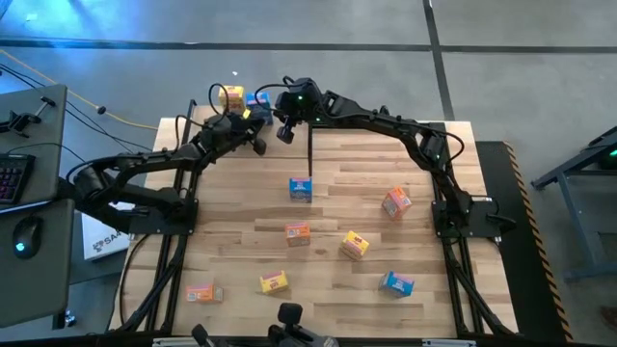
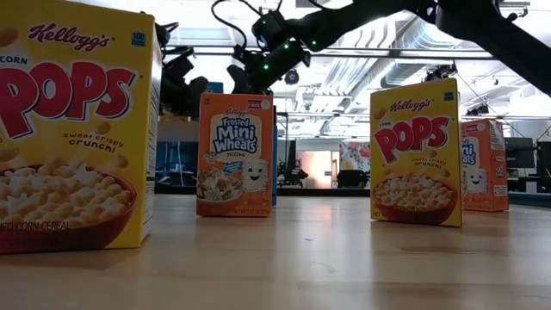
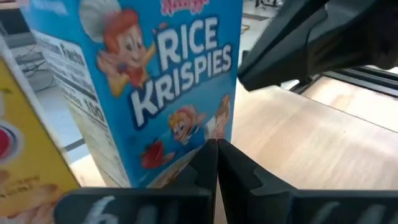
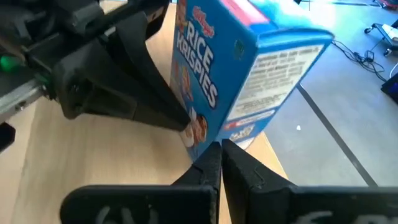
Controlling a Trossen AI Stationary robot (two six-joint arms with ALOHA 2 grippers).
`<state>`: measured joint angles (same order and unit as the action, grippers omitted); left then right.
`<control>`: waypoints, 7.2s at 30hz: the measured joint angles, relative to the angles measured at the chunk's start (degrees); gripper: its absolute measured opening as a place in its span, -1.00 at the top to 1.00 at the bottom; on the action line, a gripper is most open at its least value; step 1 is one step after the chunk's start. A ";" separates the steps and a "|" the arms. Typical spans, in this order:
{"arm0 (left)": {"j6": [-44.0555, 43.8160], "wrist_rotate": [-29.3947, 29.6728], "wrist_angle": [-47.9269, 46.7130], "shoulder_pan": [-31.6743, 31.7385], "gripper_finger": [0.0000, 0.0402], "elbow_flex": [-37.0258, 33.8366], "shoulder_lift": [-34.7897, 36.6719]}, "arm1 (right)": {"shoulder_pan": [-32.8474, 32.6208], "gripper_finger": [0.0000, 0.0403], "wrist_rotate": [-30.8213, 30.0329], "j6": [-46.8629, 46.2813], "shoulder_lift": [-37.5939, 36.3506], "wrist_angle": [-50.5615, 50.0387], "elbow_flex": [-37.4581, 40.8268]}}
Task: Stack cereal on shelf
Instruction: Put the top blue cereal box on the shelf, then put the middle orange cereal box on the shelf
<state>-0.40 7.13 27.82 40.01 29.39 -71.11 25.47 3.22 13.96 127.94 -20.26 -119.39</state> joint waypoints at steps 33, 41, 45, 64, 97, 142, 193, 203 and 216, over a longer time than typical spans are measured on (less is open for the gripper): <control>0.02 2.92 1.75 1.66 0.99 -0.04 -0.35 | -0.13 1.00 0.45 0.02 -0.03 -1.30 0.00; 0.06 4.14 2.05 2.25 0.99 -0.04 -0.35 | -0.65 1.00 0.46 0.44 -0.07 -1.76 0.00; 0.05 3.33 2.05 2.36 0.99 -0.04 -0.35 | -0.96 1.00 0.46 1.14 -0.07 -1.76 0.00; 1.11 -19.02 3.34 -1.66 0.99 -8.62 17.16 | -10.10 1.00 5.49 7.17 -9.01 -4.17 10.88; 0.04 -21.80 3.14 -7.14 0.99 -14.47 23.15 | -33.62 -0.60 -4.39 -21.89 -10.60 -25.39 16.28; 1.09 -21.27 3.07 -7.04 0.99 -14.45 23.12 | -14.60 0.22 -4.24 3.24 -9.05 -38.93 -15.38; -1.51 -21.06 2.44 -7.59 0.99 -14.40 22.99 | 1.77 -0.16 -4.57 14.60 -7.34 -33.50 -15.58; -2.48 -21.07 2.42 -7.54 0.99 -14.40 22.99 | 1.42 0.61 -0.59 6.09 -9.32 -40.21 -8.74; -3.90 -18.33 1.85 -7.52 0.99 -14.40 22.99 | 1.09 0.91 -1.51 -1.53 -9.33 -16.44 7.51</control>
<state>-4.29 -11.20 29.67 32.49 14.98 -48.12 26.57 1.71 12.42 118.61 -36.70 -111.88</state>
